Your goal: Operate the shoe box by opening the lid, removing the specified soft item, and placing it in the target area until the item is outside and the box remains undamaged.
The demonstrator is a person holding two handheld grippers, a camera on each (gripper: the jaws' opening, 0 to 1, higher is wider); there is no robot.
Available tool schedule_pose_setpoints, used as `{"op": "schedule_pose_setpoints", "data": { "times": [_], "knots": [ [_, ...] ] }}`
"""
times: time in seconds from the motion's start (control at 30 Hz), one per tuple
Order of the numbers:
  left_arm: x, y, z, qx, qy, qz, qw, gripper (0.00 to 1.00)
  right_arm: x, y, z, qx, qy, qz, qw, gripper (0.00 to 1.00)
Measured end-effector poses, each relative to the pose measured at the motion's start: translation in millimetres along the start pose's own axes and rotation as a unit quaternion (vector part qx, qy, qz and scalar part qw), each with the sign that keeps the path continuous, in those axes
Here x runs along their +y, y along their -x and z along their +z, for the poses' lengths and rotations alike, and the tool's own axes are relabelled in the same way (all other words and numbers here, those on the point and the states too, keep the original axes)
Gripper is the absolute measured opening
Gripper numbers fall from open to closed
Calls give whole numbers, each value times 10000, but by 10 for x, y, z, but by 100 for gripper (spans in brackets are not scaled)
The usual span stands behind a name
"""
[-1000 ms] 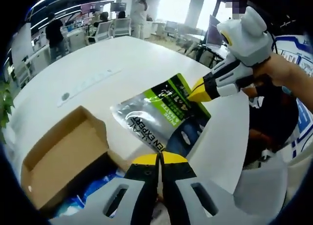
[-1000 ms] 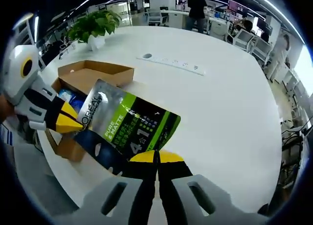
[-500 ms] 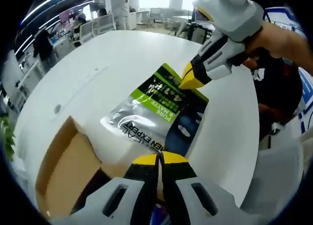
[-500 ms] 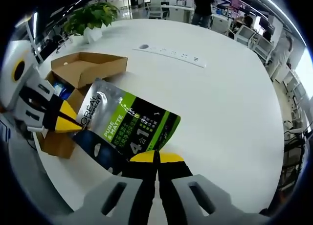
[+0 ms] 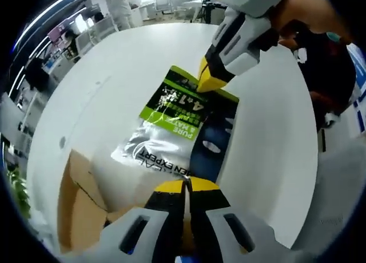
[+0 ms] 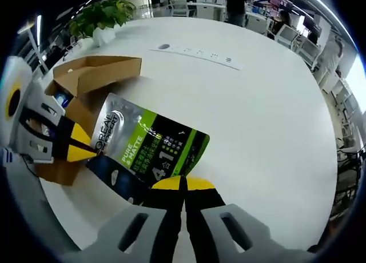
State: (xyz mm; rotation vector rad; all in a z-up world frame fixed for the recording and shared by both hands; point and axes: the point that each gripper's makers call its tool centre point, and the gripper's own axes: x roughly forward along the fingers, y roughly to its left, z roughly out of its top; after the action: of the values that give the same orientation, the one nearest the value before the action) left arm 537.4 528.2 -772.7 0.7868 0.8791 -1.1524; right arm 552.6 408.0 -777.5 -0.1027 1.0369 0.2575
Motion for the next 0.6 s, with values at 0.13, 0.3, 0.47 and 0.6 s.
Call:
{"op": "schedule_pose_setpoints", "data": {
  "times": [0.13, 0.3, 0.47, 0.6],
  "knots": [
    [5, -59, -16, 80, -175, 54, 9998, 0, -14, -37, -38, -8, -32, 23, 10000, 0],
    [10, -137, -36, 176, -487, 123, 9986, 0, -32, -99, -71, -53, -10, 41, 10000, 0],
    [0, -195, -48, 241, -685, 135, 9973, 0, -55, -134, -74, -128, -8, 24, 9999, 0],
    [17, -228, -77, 283, -792, 161, 9963, 0, -63, -168, -82, -162, -7, 24, 9999, 0]
  ]
}}
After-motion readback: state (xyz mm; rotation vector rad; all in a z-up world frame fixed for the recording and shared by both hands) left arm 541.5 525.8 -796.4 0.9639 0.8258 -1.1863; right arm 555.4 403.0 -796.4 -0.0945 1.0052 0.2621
